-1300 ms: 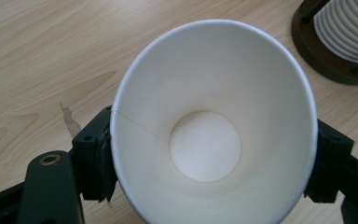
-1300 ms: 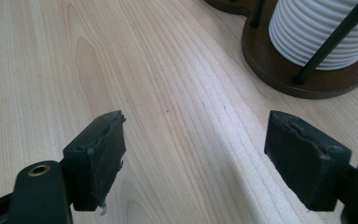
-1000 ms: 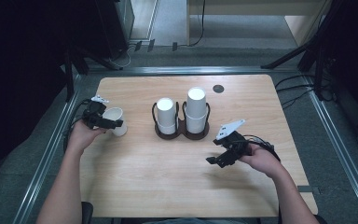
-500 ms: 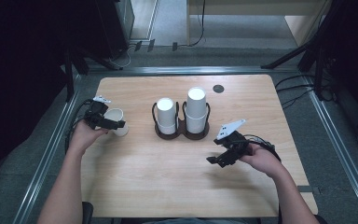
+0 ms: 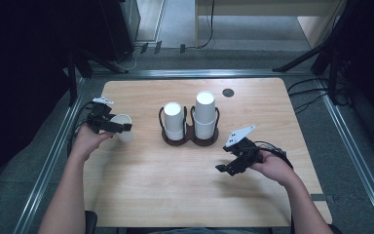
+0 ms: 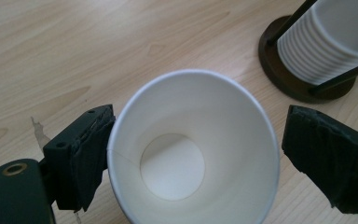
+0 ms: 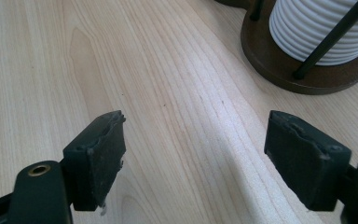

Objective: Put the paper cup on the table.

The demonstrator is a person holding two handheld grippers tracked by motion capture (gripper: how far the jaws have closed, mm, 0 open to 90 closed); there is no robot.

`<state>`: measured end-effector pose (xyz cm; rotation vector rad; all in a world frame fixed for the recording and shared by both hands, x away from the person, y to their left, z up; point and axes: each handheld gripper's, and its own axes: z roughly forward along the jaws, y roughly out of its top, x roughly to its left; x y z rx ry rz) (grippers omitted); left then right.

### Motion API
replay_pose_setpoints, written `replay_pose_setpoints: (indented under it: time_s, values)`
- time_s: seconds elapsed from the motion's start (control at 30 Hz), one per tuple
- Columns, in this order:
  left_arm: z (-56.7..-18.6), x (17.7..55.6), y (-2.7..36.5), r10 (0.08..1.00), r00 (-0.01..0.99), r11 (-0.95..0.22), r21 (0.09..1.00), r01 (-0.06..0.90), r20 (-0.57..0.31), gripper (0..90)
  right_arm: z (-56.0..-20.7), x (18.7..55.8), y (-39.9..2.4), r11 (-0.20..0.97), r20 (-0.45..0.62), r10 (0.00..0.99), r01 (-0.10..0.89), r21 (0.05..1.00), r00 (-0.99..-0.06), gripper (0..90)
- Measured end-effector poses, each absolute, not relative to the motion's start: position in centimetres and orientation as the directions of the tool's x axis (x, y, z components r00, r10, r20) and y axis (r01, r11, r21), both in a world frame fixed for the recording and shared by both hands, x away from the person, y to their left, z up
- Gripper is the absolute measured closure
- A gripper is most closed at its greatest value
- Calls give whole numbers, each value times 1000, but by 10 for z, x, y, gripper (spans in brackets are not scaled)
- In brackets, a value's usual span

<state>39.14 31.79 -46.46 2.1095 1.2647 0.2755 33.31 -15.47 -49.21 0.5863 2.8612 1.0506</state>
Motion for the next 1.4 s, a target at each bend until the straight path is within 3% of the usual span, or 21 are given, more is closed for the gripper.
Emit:
replay_pose_setpoints:
  time_s: [0.2, 0.5, 0.57, 1.03, 1.4]
  values:
    - [-450, 387, 322, 871, 477, -298, 644, 704, -119, 96, -492, 333, -155, 702, 86, 362, 332, 630, -928, 206]
    - [-431, 380, 319, 865, 479, -266, 674, 690, -149, 102, -490, 334, -155, 695, 78, 362, 325, 642, -929, 206]
    - [-430, 380, 315, 852, 494, -264, 673, 691, -173, 136, -490, 335, -155, 694, 80, 364, 328, 641, -928, 206]
    - [-430, 370, 290, 788, 579, -307, 682, 664, -209, 102, -490, 337, -154, 703, 69, 356, 315, 638, -932, 206]
    - [-441, 363, 261, 750, 641, -394, 671, 628, -160, 96, -489, 337, -155, 702, 72, 357, 319, 637, -931, 206]
